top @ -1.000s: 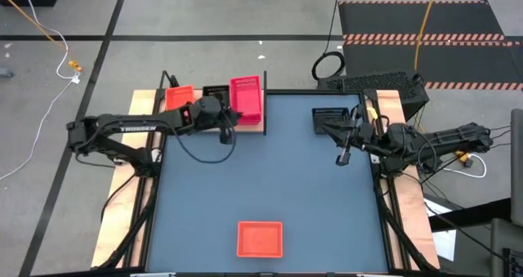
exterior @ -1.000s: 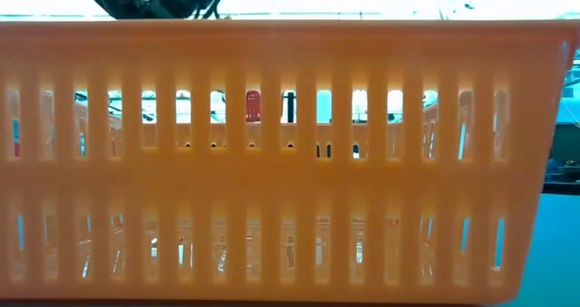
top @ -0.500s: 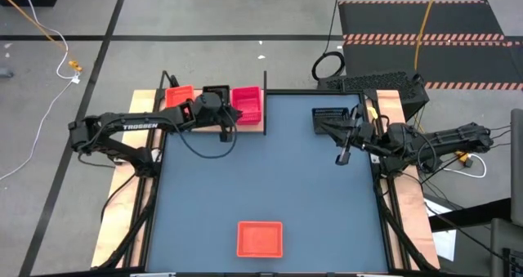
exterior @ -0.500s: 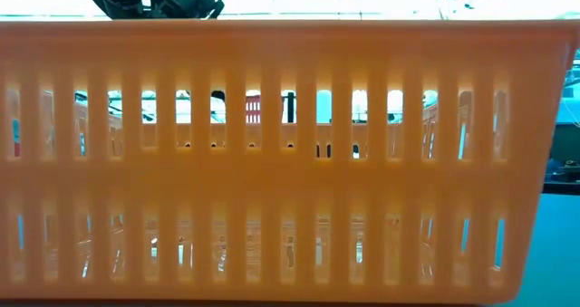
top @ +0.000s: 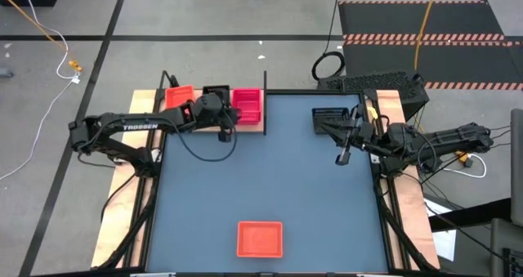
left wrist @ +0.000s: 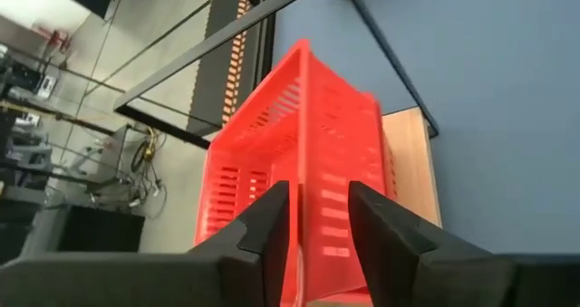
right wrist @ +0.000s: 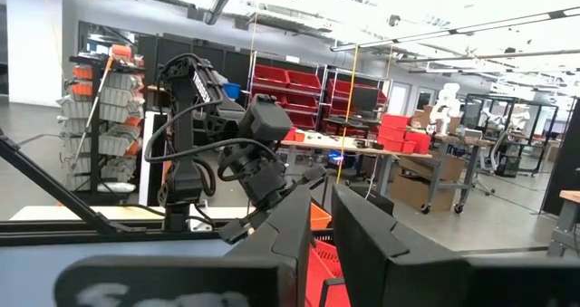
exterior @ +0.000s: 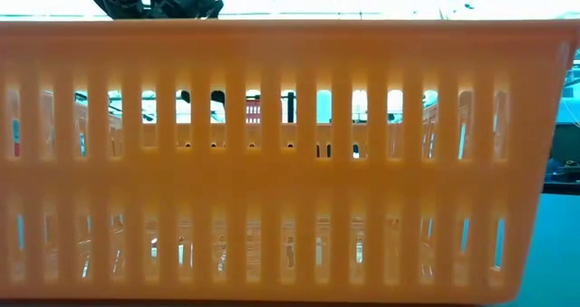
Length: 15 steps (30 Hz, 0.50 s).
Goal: Stack baskets on shelf by color
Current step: Stack the red bin on top of the other red bin on the shelf
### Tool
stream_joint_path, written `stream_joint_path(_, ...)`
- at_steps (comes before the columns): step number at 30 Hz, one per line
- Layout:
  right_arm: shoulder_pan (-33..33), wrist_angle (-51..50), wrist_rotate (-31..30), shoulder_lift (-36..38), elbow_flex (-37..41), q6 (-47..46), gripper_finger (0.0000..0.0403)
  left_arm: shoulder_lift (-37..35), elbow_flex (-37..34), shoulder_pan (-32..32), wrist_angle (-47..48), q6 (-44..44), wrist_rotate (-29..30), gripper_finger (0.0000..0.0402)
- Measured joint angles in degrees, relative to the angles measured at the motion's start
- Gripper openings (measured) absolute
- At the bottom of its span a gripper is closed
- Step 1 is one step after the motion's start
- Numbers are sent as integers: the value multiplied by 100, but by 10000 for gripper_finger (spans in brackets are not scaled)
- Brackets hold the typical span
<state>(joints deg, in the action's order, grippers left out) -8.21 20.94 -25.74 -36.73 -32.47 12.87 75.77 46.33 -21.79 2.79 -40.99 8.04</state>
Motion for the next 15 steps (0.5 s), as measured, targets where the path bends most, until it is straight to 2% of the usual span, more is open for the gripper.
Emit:
stream_joint_path(6, 0, -1, 0, 0, 0, 2, 45, 0, 0, 299, -13, -346, 223, 108)
stream_joint_path(10, 0, -1, 0, 0, 0, 2, 45, 0, 1, 448, -87, -464, 654, 78)
stream_joint_path(15, -1, -1, 2, 0, 0, 2, 45, 0, 2, 443, -96, -365, 683, 31)
